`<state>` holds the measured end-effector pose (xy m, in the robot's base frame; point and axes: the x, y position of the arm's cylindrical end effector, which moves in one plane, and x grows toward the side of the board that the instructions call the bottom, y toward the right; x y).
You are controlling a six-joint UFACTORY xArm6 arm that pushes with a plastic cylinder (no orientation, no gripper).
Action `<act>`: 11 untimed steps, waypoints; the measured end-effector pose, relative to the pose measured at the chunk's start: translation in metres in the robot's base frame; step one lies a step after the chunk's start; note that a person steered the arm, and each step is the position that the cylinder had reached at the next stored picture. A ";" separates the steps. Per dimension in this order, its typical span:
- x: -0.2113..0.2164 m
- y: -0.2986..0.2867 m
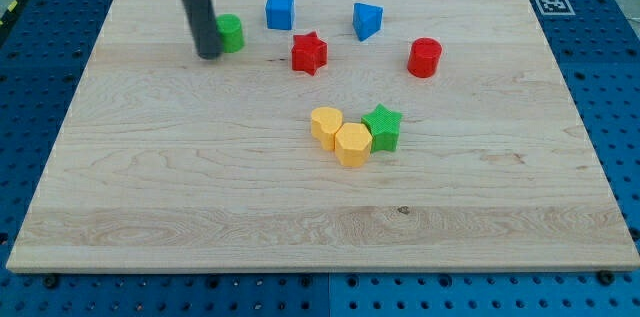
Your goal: Push the green circle closer to the red star
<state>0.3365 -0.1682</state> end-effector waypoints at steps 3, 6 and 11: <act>-0.048 0.053; -0.036 0.027; 0.022 0.058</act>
